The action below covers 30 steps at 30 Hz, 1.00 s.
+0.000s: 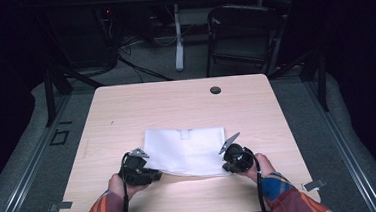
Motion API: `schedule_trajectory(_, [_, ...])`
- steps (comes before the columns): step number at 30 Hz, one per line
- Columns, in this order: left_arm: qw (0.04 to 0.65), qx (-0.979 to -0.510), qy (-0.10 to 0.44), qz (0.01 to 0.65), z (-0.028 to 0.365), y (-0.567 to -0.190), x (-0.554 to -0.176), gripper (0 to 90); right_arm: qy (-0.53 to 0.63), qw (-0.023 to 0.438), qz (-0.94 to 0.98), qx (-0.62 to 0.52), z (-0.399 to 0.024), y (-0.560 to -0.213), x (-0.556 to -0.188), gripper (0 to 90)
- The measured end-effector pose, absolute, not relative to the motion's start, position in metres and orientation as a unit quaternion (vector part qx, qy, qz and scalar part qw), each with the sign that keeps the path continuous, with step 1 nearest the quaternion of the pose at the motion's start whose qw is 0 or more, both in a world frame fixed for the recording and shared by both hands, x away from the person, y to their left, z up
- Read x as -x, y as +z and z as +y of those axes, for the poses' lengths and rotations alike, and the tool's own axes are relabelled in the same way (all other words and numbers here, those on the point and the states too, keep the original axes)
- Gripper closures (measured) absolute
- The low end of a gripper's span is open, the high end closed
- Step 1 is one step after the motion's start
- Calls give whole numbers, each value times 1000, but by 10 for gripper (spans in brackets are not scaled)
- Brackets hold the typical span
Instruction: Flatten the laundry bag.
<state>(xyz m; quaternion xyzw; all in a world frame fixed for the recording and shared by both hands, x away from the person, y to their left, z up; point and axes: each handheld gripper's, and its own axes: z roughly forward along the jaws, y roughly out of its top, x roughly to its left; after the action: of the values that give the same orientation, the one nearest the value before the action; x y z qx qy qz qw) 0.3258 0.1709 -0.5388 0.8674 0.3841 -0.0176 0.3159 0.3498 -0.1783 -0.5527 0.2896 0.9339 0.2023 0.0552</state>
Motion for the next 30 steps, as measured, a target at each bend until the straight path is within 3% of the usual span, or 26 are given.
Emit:
schedule_trajectory(6, [298,-868,-12,398,187,-534,-322,457,199,57,934,-290,-183,-552,-352,900])
schedule_trajectory(15, [319,-846,29,425,210,-520,-316,246,191,54,933,-300,-190,-549,-356,878])
schedule_trajectory(19, [332,-838,48,431,212,-515,-318,170,204,51,925,-316,-193,-539,-355,685])
schedule_trajectory(26, [335,-841,72,418,205,-511,-326,153,223,48,901,-370,-208,-524,-351,270])
schedule_trajectory(30, [336,-845,85,408,200,-509,-332,149,236,52,891,-386,-213,-520,-346,144])
